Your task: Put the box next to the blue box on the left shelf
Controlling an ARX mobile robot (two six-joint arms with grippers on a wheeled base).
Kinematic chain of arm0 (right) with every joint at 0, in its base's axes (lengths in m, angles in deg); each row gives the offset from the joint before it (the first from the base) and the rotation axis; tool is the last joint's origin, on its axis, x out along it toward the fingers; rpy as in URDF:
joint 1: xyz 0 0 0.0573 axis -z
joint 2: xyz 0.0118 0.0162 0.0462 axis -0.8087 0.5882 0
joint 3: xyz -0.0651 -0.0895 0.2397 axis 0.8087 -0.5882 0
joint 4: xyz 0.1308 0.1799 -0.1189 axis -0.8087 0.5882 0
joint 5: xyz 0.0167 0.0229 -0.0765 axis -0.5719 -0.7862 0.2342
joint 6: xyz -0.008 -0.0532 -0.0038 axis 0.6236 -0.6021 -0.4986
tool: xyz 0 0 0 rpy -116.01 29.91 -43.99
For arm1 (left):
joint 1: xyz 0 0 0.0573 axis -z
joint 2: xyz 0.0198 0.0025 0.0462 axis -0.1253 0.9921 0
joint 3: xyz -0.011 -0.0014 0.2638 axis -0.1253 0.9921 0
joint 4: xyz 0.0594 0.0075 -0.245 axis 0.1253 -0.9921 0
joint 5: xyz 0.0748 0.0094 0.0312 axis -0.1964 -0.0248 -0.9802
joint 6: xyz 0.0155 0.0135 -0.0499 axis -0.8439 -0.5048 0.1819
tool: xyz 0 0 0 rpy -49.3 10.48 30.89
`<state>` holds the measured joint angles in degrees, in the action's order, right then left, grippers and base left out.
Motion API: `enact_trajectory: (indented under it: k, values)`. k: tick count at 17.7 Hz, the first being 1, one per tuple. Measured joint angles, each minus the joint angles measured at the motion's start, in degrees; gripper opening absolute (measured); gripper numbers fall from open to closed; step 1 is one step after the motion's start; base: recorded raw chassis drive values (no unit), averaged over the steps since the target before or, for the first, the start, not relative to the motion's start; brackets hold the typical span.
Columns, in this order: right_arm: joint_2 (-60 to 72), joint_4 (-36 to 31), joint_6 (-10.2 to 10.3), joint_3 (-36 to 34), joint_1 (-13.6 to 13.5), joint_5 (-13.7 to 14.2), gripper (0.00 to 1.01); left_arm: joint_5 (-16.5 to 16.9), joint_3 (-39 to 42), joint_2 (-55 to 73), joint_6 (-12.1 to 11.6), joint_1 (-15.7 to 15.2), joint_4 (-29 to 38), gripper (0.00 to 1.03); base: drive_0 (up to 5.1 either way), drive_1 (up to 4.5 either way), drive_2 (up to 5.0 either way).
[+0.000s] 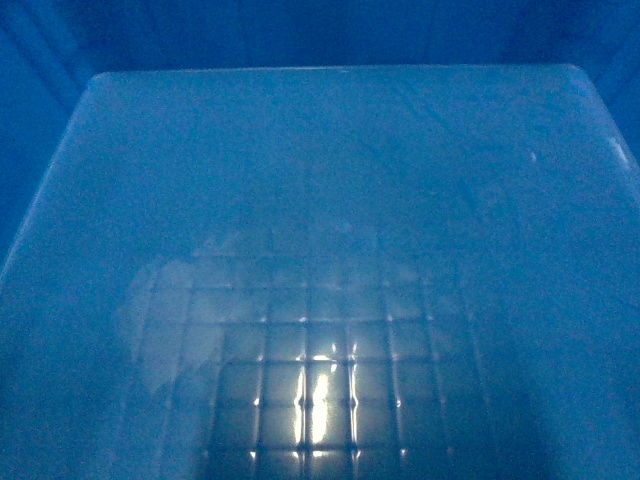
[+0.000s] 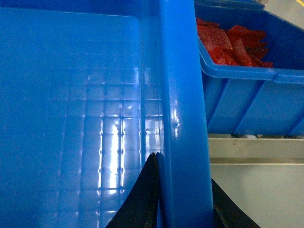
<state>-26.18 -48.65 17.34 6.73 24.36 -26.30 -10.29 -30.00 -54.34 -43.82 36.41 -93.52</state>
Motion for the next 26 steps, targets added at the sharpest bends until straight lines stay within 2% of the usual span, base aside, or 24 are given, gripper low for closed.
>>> enact_trajectory:
  k: [13, 26]
  values:
    - [0.2, 0.0, 0.0, 0.0, 0.0, 0.0, 0.13, 0.0, 0.0, 0.1, 0.0, 0.0, 0.0, 0.07, 0.0, 4.08, -4.1]
    - [0.2, 0.0, 0.0, 0.0, 0.0, 0.0, 0.13, 0.0, 0.0, 0.1, 0.0, 0.0, 0.0, 0.07, 0.0, 0.00, 0.0]
